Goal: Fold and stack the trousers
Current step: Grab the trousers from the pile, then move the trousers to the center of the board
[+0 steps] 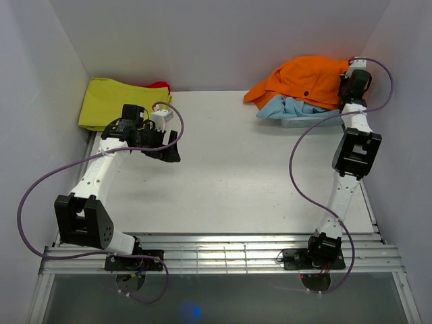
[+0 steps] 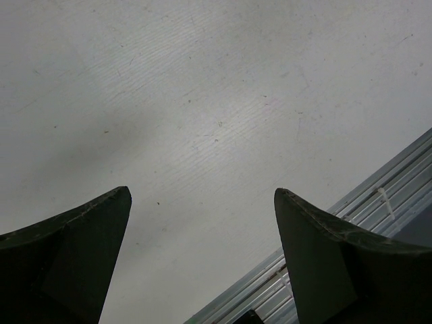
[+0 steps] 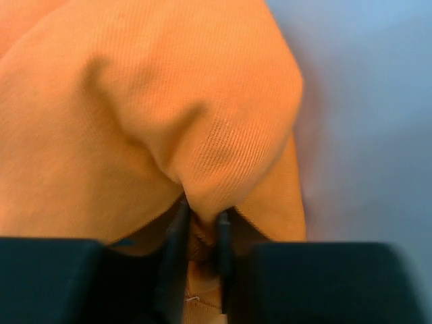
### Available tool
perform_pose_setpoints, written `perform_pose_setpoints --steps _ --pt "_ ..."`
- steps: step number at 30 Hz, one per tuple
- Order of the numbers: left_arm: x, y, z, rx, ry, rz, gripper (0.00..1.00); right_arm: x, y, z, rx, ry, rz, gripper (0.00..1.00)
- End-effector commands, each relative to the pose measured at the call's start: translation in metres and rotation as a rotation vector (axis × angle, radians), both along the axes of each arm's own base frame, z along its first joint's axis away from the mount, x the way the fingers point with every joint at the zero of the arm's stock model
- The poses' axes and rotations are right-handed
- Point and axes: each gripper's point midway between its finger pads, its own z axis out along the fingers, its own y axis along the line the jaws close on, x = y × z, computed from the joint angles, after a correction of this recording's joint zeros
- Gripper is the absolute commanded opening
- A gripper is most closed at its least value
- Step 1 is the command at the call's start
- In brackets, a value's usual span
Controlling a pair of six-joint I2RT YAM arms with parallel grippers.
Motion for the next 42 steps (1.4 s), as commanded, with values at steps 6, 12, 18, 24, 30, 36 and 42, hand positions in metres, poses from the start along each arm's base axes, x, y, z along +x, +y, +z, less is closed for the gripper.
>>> perform_pose_setpoints --steps 6,12,18,24,30,36,42 --pt "0.017 0.000 0.030 -0.043 -0.091 0.030 0.98 -0.051 0.127 0.189 0.297 -0.244 0.469 0.08" --pt "0.022 -0.004 0.055 -0.177 -0.148 0.068 0.98 -0.157 0.209 0.329 0.296 -0.425 0.675 0.08" --pt "0.021 -0.002 0.073 -0.232 -0.199 0.109 0.98 -0.254 0.261 0.470 0.110 -0.731 0.801 0.08" --pt "0.020 0.003 0.091 -0.245 -0.248 0.142 0.98 -0.350 0.306 0.559 0.024 -1.033 0.864 0.08" --pt "0.017 0.010 0.095 -0.247 -0.267 0.180 0.98 -0.414 0.299 0.613 0.034 -1.278 0.801 0.08" --pt "0.014 0.011 0.100 -0.251 -0.283 0.182 0.98 -0.469 0.301 0.645 0.002 -1.476 0.861 0.08" --pt "0.013 0.012 0.098 -0.252 -0.279 0.185 0.98 -0.500 0.285 0.666 -0.004 -1.675 0.787 0.08"
